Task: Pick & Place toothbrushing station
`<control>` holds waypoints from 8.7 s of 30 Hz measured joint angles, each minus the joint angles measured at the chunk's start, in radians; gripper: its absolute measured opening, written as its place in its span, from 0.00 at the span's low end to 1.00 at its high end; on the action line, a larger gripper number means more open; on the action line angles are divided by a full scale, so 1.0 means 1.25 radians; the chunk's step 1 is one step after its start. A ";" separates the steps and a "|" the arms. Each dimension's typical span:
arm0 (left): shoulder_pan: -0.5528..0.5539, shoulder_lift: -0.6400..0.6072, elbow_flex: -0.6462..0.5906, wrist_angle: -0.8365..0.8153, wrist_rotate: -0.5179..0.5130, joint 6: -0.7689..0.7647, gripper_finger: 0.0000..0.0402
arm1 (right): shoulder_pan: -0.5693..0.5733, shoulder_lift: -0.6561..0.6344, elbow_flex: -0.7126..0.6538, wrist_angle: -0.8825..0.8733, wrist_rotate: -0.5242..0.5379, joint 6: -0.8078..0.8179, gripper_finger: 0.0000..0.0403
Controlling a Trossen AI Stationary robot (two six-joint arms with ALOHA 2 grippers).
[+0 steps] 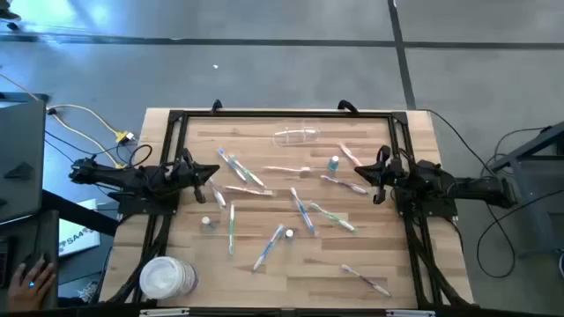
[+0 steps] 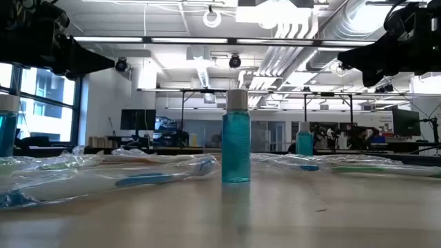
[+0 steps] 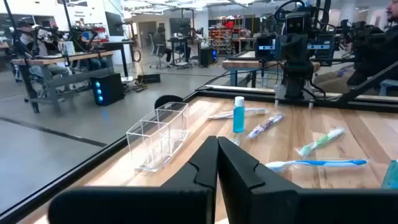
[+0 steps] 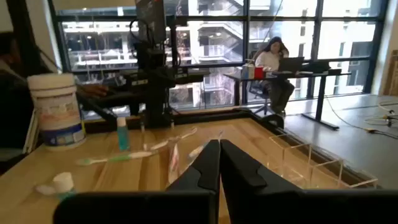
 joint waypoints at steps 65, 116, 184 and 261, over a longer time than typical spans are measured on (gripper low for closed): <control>0.000 0.000 -0.001 0.072 0.102 0.013 0.43 | -0.001 0.743 0.453 -0.320 0.351 0.270 0.55; 0.000 0.000 0.000 0.042 0.097 0.017 0.60 | -0.149 0.951 0.453 -0.271 0.102 0.337 0.55; 0.000 0.000 0.000 0.002 0.097 0.018 0.60 | -0.227 1.124 0.946 -0.295 0.149 0.046 0.21; 0.000 0.000 0.001 -0.006 0.097 0.018 0.60 | -0.317 1.418 0.953 -0.280 0.056 0.210 0.21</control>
